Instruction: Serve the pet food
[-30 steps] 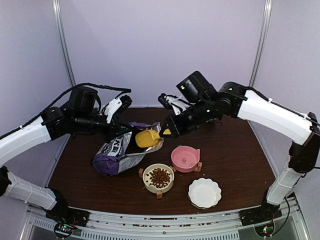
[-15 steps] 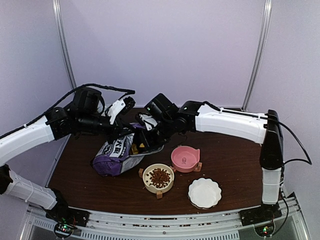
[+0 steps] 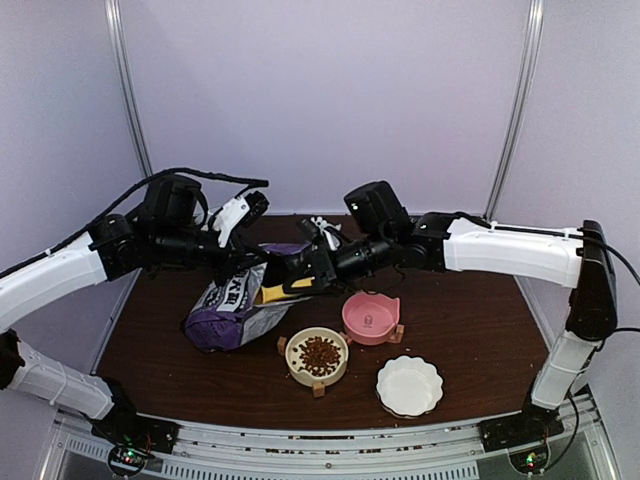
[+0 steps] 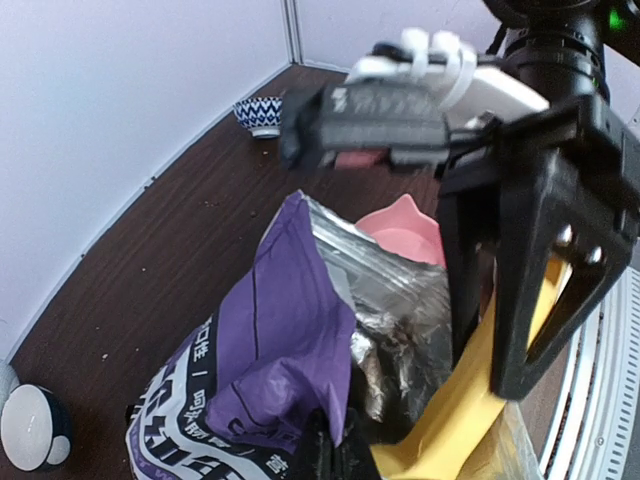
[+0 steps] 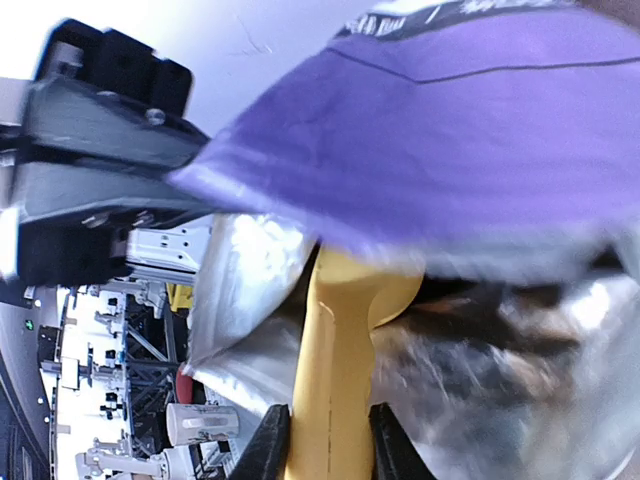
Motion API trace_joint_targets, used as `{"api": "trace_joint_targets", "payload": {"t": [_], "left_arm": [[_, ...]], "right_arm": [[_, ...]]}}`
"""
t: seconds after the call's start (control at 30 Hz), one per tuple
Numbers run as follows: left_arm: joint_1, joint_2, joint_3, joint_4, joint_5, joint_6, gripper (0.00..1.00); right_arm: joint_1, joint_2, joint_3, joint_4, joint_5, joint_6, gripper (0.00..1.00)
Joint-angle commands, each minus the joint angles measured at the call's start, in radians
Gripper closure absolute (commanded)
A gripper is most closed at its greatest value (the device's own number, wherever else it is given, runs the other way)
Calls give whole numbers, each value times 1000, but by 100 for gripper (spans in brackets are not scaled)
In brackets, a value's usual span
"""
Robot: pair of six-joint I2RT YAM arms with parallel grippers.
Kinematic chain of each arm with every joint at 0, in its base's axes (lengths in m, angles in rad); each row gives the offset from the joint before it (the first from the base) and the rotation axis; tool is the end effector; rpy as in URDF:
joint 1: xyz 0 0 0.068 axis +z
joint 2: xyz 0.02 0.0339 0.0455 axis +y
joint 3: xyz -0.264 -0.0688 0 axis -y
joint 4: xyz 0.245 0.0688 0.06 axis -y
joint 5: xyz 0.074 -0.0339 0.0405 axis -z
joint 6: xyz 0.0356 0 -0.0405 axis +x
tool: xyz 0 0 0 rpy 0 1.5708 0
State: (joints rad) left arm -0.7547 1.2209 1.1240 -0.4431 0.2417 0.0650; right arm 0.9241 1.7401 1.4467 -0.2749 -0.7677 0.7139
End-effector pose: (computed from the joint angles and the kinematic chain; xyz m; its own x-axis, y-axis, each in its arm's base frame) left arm 0.1925 -0.1927 0.3417 -0.3208 0.3883 -0.8639 0.8373 0.5426 -0.0671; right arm 0.2215 0.3344 0.3067 -0.8520 -0.3466 -0.3923 -0.4882 0.2559 0.8344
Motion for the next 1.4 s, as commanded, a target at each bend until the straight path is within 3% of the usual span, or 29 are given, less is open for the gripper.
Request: {"api": "trace_joint_targets", "payload": {"t": [0.0,0.47,0.87,1.13,1.37], "left_arm": [[6,-27,-2,35,-109,-10,100],[6,-59,-15,47,-188,-13,100],[23,-91,-32,66,-280,-34,100],[29,-89,-33,69,-275,-44,100],[30,-90,-33,67,-282,-43,100]], "right_arm": [[-57,-140,-107,220,-124,147,96],[-174,-292,-444,641,-147,448,96],[-228,-434,-569,657,-157,493,96],[-228,-453,-617,799,-173,580,96],[-232,-522,-605,683,-169,521,96]]}}
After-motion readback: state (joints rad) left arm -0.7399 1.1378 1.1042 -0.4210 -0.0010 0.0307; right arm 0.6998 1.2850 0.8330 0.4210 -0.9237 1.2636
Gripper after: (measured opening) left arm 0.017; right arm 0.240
